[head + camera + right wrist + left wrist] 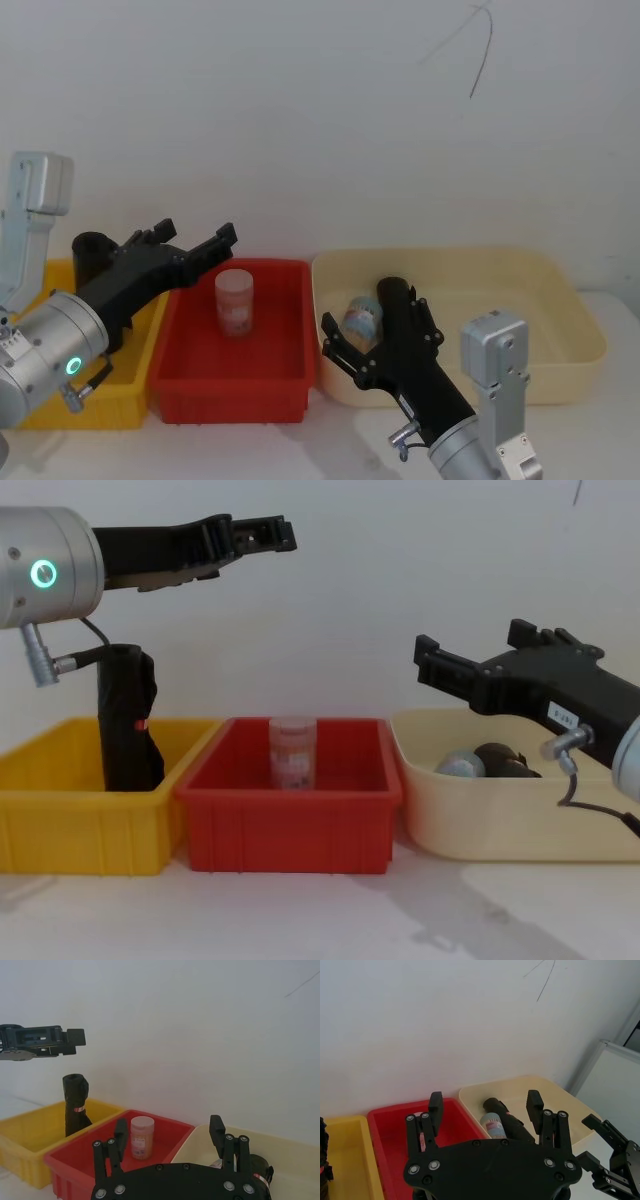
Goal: Pick up the garbage bag with the one hand and transfer it to the other hand.
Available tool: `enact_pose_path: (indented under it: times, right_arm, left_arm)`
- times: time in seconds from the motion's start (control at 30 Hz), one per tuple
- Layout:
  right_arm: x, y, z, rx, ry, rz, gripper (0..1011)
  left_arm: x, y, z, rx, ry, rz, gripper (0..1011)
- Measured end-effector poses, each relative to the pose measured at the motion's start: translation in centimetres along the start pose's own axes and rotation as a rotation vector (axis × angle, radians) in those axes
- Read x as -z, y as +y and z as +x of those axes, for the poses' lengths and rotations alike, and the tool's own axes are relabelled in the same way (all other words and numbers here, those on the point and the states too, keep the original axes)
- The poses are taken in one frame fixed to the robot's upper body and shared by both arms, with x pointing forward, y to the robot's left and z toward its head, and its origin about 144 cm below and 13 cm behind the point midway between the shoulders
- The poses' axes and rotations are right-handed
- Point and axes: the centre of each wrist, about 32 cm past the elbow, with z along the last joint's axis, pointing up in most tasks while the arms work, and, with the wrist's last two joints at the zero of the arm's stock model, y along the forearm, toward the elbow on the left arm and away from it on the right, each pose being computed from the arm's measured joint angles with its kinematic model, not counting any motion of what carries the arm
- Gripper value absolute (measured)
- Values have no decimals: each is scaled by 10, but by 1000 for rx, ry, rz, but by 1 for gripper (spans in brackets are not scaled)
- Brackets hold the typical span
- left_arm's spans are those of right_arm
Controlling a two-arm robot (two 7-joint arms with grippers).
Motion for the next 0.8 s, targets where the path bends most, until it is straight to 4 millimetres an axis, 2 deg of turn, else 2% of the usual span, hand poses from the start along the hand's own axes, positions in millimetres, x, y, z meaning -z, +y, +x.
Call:
enact_pose_path:
  times: [0.8]
  right_arm:
    - [0, 0, 0, 0, 0, 0, 999]
  left_arm:
    - [0, 0, 0, 0, 0, 0, 1001]
